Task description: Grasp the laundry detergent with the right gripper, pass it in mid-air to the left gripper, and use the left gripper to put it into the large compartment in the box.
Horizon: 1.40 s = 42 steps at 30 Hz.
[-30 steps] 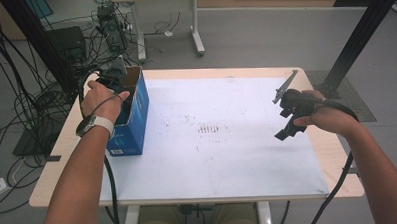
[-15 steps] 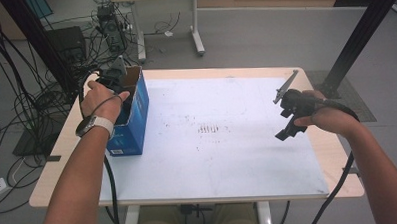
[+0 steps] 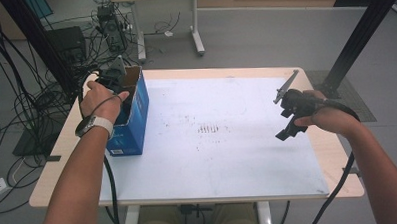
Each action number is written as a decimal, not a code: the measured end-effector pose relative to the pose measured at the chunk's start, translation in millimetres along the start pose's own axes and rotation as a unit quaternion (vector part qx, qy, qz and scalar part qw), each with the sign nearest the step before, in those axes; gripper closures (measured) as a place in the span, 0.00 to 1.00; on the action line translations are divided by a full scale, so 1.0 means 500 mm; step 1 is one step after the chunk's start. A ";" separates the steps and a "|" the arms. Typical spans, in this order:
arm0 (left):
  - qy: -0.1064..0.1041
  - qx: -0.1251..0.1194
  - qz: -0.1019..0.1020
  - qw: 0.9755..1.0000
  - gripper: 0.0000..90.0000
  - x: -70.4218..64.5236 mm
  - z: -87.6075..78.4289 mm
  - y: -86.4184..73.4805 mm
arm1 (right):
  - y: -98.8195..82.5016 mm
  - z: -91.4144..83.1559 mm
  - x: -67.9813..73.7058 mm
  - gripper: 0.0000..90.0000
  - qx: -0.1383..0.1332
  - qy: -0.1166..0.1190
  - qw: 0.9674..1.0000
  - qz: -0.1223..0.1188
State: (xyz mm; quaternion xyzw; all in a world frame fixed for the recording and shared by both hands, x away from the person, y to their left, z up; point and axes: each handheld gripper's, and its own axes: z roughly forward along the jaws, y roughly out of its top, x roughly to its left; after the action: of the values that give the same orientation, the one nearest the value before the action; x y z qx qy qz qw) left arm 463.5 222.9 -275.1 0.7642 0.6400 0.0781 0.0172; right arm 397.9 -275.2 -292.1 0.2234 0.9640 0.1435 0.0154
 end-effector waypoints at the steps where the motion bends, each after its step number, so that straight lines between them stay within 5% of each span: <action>1: -0.001 0.000 0.000 1.000 0.42 0.000 0.000 0.000 | 0.001 -0.001 0.000 0.08 0.000 0.000 1.000 0.000; 42: -0.004 0.001 0.001 1.000 0.41 0.002 0.000 0.001 | 0.007 0.005 0.005 0.08 0.001 0.002 1.000 -0.002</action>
State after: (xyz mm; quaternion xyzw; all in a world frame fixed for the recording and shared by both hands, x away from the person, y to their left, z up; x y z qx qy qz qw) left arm 464.3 223.6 -275.0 0.7653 0.6390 0.0747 0.0189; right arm 397.5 -270.6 -293.6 0.2212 0.9645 0.1433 0.0134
